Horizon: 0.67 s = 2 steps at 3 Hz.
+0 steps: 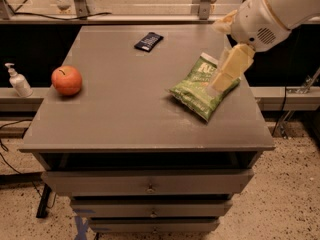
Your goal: Pick rxbar blueberry
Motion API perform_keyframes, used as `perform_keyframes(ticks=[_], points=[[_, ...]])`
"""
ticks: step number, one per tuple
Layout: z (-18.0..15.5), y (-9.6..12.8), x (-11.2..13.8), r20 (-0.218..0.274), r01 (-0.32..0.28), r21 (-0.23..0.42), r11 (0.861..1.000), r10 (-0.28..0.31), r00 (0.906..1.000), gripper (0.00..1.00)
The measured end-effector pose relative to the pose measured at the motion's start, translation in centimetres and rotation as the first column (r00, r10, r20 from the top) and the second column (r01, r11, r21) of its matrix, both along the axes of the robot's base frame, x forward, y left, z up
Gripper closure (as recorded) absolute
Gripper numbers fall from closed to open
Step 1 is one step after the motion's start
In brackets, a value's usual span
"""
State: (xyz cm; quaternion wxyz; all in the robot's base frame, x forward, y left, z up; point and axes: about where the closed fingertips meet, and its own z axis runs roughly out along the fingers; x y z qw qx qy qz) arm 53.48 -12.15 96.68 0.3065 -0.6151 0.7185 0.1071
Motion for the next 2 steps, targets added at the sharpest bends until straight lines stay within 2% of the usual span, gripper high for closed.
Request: perform_keyframes(ticks=[1,2], points=[[0.21,3.46,3.73,-0.002,0.008,0.165,0.986,-0.008,1.0000,0.00],[0.20,3.47,3.73,-0.002,0.008,0.165,0.986,-0.007,1.0000,0.00]])
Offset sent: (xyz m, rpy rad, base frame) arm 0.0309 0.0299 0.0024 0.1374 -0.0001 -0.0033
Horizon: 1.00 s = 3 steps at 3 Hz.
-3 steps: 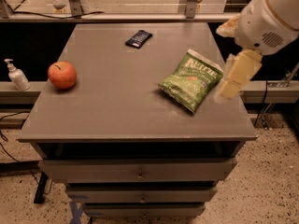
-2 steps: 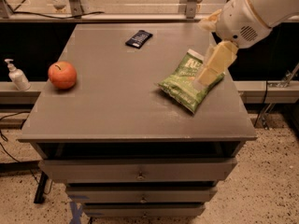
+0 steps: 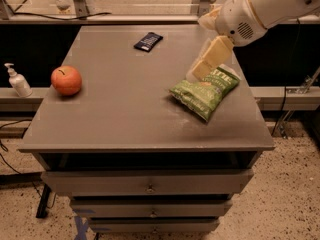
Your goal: Pick rxbar blueberry
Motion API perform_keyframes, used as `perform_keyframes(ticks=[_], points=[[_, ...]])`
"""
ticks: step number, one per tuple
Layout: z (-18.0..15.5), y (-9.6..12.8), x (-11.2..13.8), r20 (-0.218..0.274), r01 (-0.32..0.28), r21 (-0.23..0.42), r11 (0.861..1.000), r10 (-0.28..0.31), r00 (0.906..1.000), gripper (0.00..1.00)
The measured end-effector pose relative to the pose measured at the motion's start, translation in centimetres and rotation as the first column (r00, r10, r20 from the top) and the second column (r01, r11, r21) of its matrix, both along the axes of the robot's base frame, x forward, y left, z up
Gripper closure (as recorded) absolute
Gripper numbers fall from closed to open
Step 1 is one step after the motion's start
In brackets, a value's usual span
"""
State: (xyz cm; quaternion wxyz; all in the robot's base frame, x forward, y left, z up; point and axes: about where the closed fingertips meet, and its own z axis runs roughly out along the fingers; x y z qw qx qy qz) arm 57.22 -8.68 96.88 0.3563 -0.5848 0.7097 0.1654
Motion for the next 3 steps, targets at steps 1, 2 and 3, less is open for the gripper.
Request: perform_keyframes(ticks=[1,2,3], points=[[-0.8,0.5,2.2,0.022,0.014,0.031,0.999,-0.015,0.9996,0.00],[-2.5,1.3,7.4,0.014,0.033,0.081,0.996,-0.034,0.9993,0.00],[-3.7,3.1,12.5,-0.021,0.029,0.132,0.991,-0.027,0.9994,0.00]])
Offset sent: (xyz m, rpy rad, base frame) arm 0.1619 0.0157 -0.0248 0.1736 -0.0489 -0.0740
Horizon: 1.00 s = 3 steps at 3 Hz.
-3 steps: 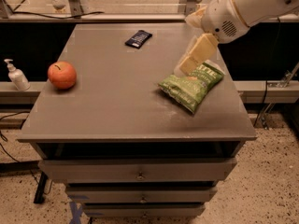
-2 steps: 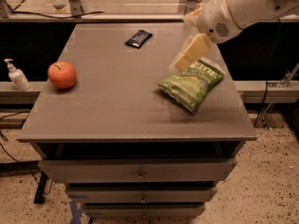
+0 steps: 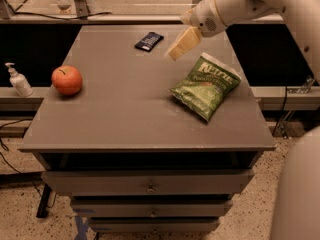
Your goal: Pick rxbar blueberry
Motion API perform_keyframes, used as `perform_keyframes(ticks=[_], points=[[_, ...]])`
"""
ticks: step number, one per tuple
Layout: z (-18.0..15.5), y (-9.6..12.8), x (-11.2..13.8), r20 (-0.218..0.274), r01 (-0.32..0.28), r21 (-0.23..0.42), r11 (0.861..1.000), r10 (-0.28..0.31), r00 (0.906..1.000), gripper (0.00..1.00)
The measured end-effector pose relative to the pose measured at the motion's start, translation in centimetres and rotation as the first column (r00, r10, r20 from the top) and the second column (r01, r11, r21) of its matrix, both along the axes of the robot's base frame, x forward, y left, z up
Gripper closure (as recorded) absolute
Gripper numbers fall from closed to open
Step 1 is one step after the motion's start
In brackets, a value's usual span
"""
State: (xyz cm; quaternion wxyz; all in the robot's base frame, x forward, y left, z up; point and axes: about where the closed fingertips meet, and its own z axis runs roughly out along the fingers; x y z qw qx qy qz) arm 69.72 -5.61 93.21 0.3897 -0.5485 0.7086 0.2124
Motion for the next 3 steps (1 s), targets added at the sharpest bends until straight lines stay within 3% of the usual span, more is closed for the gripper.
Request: perform_keyframes(ticks=[1,2,3], points=[[-0.9,2.2,3.3,-0.005,0.010,0.029,1.000,-0.010,0.9999,0.00],[-1.3,3.5,5.5,0.046,0.066,0.036,0.997,-0.068,0.9967,0.00],[-3.6,5.6,8.0,0.072,0.120,0.065,0.991,-0.124,0.9896,0.00]])
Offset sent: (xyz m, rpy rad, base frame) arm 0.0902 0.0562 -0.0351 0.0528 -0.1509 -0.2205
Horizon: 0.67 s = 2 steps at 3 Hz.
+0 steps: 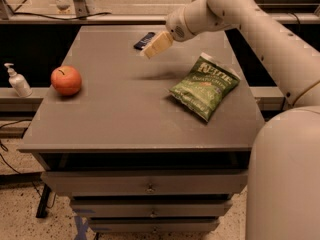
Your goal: Pick rxbar blueberry
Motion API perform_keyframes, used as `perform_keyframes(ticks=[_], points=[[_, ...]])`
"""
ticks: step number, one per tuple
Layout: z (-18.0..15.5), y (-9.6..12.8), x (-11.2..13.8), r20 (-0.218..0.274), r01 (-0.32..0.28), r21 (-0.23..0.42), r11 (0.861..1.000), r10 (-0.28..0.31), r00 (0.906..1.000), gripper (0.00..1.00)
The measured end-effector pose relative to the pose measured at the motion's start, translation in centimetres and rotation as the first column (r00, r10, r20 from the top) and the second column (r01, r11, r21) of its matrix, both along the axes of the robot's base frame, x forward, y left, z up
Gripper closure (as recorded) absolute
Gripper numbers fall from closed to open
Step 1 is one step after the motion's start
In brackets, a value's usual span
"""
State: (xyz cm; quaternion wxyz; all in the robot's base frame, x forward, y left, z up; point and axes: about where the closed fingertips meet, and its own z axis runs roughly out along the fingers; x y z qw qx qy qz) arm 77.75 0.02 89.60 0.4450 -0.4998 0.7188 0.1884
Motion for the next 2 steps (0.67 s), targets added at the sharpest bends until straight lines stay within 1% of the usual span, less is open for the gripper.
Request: perform_keyframes(ticks=[1,2], points=[[-2.5,1.2,2.7,-0.041,0.045,0.078,0.996,-0.042,0.9983,0.00],[-3.7,1.6,5.1,-0.110,0.082,0.204,0.975,-0.061,0.9921,0.00]])
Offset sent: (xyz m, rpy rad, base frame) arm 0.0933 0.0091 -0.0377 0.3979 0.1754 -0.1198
